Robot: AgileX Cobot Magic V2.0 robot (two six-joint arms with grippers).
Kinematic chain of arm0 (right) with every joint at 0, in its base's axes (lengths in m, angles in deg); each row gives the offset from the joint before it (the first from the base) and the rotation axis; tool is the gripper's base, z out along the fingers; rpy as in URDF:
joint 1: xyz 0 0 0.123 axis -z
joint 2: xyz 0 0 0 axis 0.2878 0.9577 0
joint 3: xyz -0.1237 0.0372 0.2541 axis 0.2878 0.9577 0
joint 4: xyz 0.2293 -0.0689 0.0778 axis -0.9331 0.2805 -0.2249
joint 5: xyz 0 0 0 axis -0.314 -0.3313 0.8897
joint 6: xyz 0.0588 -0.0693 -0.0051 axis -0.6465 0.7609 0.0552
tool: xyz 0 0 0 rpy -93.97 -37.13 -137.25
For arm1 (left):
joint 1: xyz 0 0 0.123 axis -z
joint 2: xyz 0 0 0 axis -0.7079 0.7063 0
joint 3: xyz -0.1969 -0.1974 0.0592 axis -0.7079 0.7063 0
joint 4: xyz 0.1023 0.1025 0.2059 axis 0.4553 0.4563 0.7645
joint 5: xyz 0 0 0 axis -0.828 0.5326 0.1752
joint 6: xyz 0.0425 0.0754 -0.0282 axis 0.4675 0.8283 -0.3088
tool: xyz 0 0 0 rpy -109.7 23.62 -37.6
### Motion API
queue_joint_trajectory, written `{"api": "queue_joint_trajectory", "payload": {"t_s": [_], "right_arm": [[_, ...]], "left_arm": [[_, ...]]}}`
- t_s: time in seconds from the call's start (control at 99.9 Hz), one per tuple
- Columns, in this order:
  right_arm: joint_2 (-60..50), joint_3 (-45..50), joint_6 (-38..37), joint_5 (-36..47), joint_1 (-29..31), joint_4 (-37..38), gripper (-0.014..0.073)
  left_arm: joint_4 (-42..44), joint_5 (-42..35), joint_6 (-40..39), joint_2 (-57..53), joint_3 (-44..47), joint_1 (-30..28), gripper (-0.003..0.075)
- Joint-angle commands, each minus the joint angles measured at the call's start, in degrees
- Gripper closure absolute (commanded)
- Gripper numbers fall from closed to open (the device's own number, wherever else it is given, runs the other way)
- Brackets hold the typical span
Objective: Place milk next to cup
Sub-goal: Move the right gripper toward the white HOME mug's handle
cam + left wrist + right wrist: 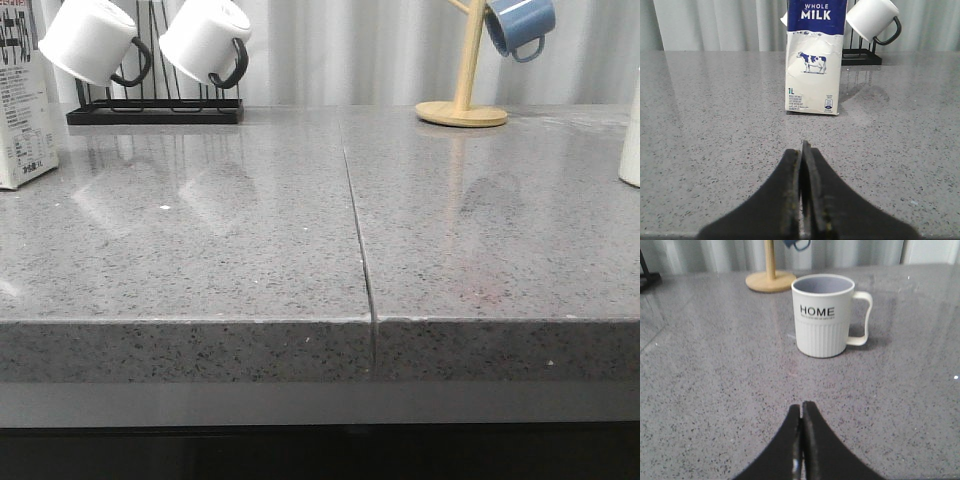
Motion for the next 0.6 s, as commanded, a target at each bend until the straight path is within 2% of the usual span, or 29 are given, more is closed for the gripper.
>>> {"api": "queue_joint_trajectory", "payload": {"t_s": [0.0, 0.11, 0.28, 0.35, 0.59], "right_arm": [[5.02, -2.37, 0.23, 5.87, 0.09, 0.37, 0.0657], [10.01, -2.37, 0.23, 10.46, 0.09, 0.42, 0.0624], [16.58, -2.37, 0.23, 19.2, 0.09, 0.42, 0.0377], [19.89, -2.37, 0.23, 24.05, 0.09, 0.42, 0.0316], [33.89, -2.37, 0.23, 41.4, 0.85, -0.38, 0.0307]], "left_arm": [[-0.46, -4.32, 0.0, -1.77, 2.59, 0.4, 0.0741], [-0.46, -4.32, 0.0, -1.77, 2.59, 0.4, 0.0741], [-0.46, -4.32, 0.0, -1.77, 2.59, 0.4, 0.0741], [-0.46, -4.32, 0.0, -1.77, 2.59, 0.4, 0.0741], [-0.46, -4.32, 0.0, -1.77, 2.59, 0.4, 0.0741]]}}
